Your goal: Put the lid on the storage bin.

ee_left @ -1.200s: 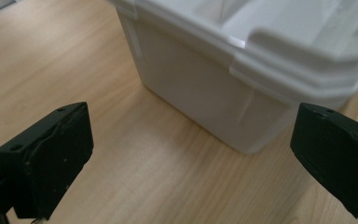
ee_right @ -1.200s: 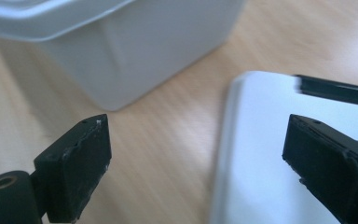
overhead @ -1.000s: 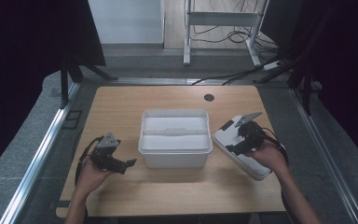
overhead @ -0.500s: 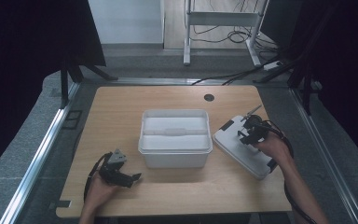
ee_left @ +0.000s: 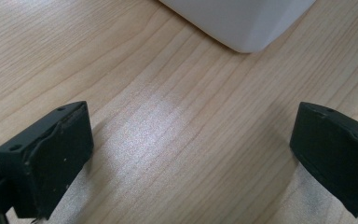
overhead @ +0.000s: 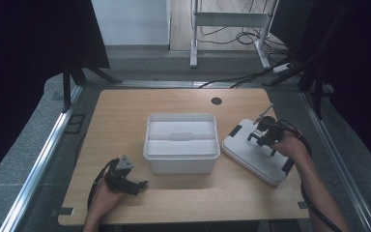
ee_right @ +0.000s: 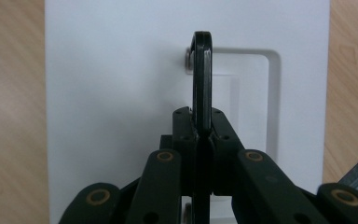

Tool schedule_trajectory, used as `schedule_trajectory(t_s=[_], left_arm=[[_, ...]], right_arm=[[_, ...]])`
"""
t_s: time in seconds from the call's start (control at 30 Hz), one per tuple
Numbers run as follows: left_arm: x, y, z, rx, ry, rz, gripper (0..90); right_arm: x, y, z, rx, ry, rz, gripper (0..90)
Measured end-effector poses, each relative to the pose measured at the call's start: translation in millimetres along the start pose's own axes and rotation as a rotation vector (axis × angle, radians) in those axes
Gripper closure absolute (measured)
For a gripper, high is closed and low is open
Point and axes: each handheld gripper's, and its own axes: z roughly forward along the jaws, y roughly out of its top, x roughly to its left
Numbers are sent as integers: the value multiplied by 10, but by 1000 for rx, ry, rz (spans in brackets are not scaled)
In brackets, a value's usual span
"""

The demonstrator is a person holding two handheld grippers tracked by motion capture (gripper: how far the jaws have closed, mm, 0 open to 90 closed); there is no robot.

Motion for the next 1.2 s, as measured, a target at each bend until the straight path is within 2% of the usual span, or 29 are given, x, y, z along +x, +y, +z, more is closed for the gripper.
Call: schedule_trajectory(t_s=[0.33,0.57,0.7,0.8,0.93,1.03,1.2], left_arm=[[-4,0,1,0,3,-4,0],[-8,0,3,-3,5,-5,0],[-9,0,4,-4,5,-7,0],[-9,1,3,-4,4,-7,0],[-8,1,3,-3,4,-8,0],[-9,1,3,-3,4,-8,0],[-9,1,2,-2,3,-7,0]], right_arm=[[52,23,-406,-49,27,-111,838],[71,77,-734,-88,47,-163,837],[89,133,-958,-98,39,-193,837],[118,199,-1119,-107,18,-227,837],[180,313,-1303,-119,13,-267,837],[267,448,-1437,-149,24,-299,837],[431,677,-1528,-172,47,-361,837]])
